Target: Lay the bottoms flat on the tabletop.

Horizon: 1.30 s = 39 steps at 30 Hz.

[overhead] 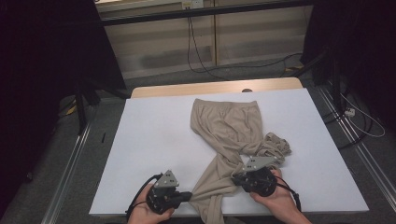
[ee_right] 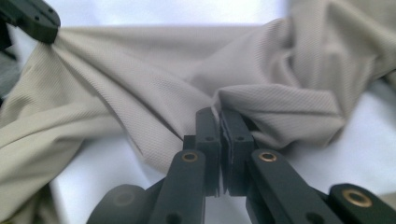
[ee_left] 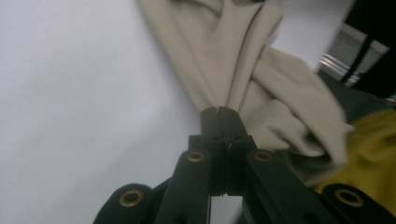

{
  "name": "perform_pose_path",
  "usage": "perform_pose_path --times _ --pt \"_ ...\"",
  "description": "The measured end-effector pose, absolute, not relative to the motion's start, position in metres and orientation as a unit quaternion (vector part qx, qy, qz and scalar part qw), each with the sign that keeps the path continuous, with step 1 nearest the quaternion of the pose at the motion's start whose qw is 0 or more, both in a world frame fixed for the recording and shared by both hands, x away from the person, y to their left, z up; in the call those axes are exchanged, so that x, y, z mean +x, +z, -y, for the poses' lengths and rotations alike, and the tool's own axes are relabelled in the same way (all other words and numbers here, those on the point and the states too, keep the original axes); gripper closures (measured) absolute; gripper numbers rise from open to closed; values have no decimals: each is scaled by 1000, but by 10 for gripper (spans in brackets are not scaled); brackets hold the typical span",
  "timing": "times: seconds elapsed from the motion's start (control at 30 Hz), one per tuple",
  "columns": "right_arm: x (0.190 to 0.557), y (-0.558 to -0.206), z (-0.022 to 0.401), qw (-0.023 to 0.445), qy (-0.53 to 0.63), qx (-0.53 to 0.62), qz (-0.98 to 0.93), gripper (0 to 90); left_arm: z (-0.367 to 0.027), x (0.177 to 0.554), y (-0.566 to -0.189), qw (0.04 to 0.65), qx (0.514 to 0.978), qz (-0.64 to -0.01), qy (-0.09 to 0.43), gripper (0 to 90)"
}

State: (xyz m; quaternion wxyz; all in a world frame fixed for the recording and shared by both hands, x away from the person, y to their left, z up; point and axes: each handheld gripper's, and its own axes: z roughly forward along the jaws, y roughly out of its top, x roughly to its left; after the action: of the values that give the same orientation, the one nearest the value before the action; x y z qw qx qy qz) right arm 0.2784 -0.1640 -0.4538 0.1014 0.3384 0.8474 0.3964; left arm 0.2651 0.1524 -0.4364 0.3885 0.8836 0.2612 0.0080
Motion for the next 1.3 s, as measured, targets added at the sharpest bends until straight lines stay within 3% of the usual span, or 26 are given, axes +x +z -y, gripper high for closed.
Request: perform_pose_path --times 0.17,0.23,0.3,0.37,0.53,0.67,0.7,0.77,0.8,0.83,1.3 --pt "255 -454 171 88 380 344 -854 875 -155 257 -436 397 882 -254 0 900" --pt "249 -454 178 100 370 355 -853 782 -153 264 -436 400 877 -265 5 806" --pt "249 -452 180 109 373 354 -851 762 -151 273 -436 401 874 -273 25 774" --pt "254 -443 181 132 398 354 -836 650 -146 291 -434 406 868 -283 49 675" --pt "261 -435 165 162 418 331 -831 628 -124 317 -440 394 875 -269 76 562" --pt "268 -442 151 134 410 307 -848 659 -95 332 -449 379 886 -255 85 527" --pt "270 -446 147 123 403 301 -855 662 -89 333 -452 371 888 -257 87 543" --pt "274 -456 143 109 389 295 -866 643 -84 331 -456 363 890 -260 96 691" --pt "274 -460 143 106 379 296 -870 632 -85 330 -455 361 893 -254 87 691" --pt "274 -462 143 108 384 295 -868 632 -86 327 -455 362 894 -250 85 897" --pt "261 -459 145 104 391 286 -869 591 -139 288 -445 352 888 -290 49 900"
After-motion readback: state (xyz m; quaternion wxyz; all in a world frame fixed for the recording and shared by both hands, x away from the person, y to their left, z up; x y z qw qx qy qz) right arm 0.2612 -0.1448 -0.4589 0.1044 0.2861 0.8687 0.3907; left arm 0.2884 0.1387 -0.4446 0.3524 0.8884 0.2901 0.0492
